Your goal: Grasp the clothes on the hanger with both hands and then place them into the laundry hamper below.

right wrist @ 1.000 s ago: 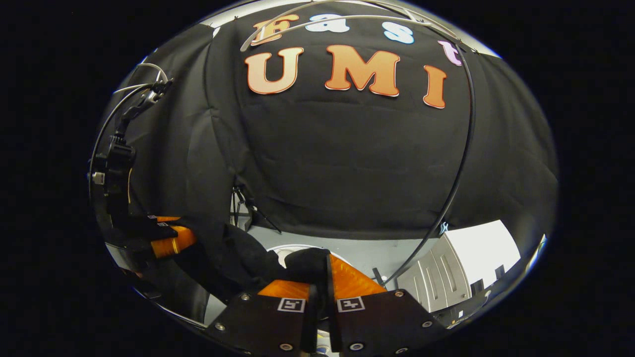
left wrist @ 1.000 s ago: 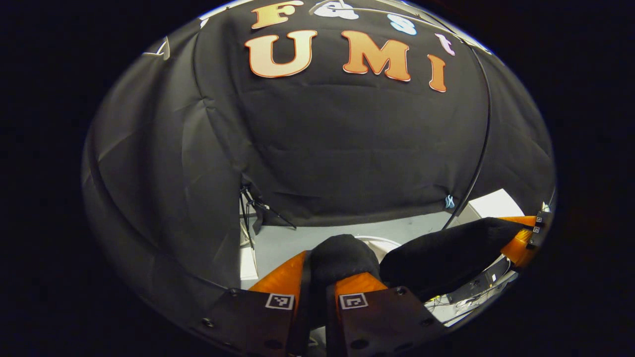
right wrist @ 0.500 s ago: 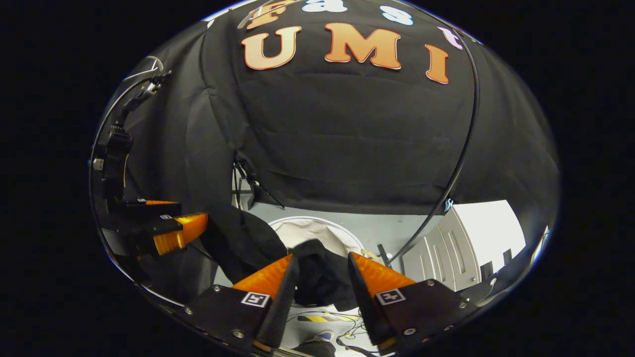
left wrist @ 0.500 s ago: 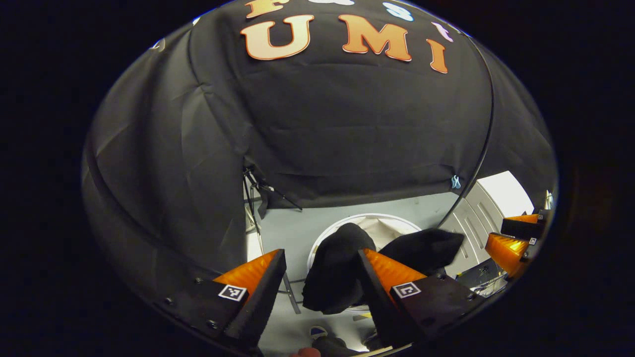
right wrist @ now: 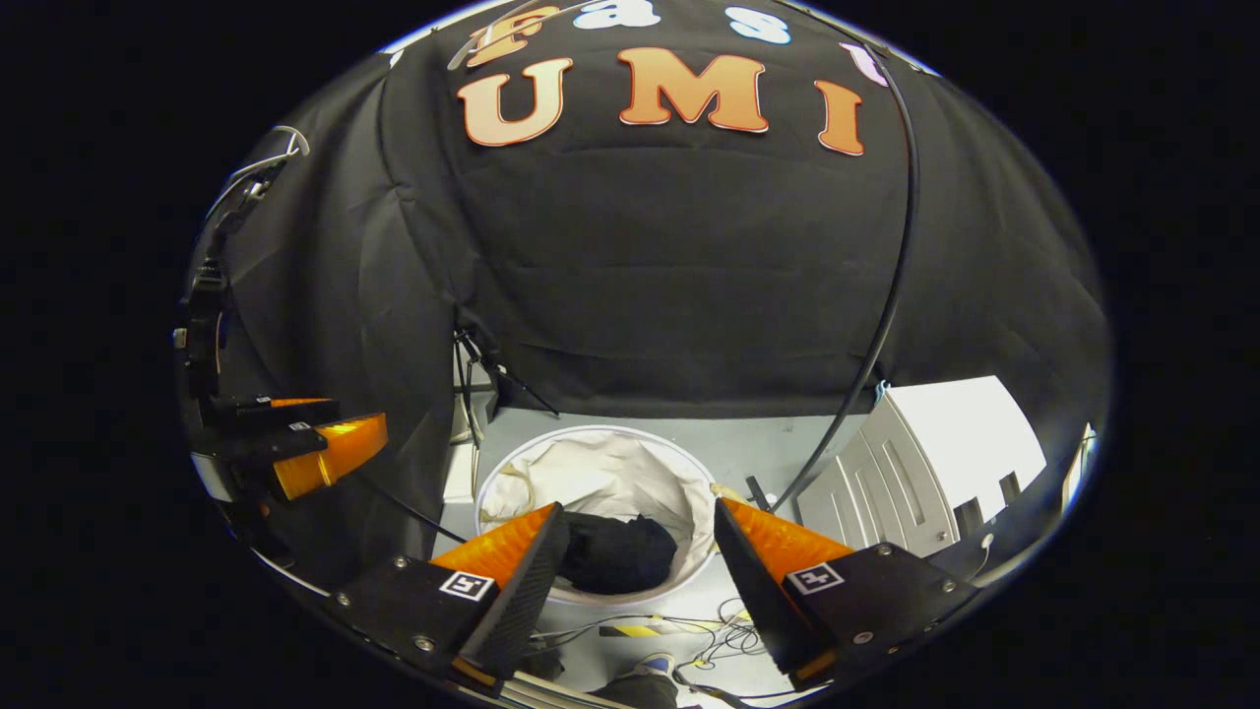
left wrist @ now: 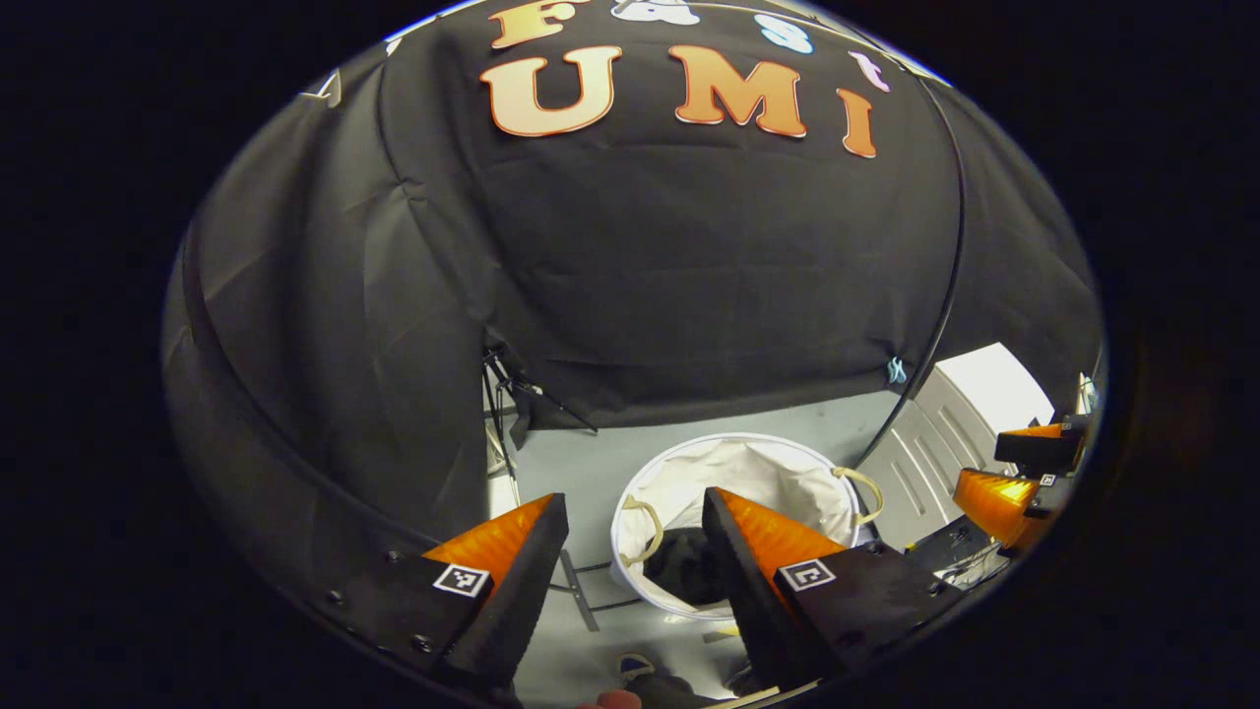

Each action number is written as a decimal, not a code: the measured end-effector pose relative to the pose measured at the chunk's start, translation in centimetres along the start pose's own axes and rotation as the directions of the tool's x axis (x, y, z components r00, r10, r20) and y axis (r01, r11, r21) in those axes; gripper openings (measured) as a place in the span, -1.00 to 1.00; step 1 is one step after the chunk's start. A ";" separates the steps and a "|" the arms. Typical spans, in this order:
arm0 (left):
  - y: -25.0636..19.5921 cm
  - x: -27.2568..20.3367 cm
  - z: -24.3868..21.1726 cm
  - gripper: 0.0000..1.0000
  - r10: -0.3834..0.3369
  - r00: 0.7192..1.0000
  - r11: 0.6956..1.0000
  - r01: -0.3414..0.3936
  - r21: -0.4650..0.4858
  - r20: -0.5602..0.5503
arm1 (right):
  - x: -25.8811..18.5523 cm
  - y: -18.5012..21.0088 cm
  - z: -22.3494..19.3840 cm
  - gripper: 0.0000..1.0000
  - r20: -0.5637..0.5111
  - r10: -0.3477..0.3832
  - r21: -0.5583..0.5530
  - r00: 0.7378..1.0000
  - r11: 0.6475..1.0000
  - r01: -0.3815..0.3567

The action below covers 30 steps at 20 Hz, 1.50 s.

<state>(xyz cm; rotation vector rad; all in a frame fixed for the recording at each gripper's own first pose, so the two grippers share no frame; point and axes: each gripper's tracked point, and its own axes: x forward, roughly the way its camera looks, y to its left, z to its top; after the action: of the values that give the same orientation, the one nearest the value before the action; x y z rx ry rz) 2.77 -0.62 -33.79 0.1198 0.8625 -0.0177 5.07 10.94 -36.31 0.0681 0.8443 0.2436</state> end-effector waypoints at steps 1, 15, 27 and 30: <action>0.0 -0.5 0.1 0.82 -0.003 1.000 1.000 0.004 -0.011 0.019 | -0.5 -0.1 -0.3 0.85 0.003 -0.003 0.002 1.000 1.000 0.003; 2.5 -9.8 7.1 0.77 0.056 0.958 0.996 -0.033 -0.086 0.280 | -11.5 -2.3 7.5 0.84 0.263 -0.070 0.048 0.962 0.997 0.059; 4.3 -18.7 18.2 0.80 0.093 0.822 0.994 -0.041 -0.106 0.561 | -22.3 -5.4 20.6 0.83 0.579 -0.144 0.056 0.803 0.989 0.137; 3.7 -20.5 20.8 0.84 0.076 0.786 0.993 -0.006 -0.115 0.614 | -24.1 -5.8 23.0 0.83 0.633 -0.151 0.051 0.759 0.987 0.154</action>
<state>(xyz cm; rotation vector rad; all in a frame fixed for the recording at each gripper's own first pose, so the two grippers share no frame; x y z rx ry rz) 5.42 0.05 -4.51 0.0256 0.1947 0.0297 7.97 0.36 -4.34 0.0710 0.1615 0.0533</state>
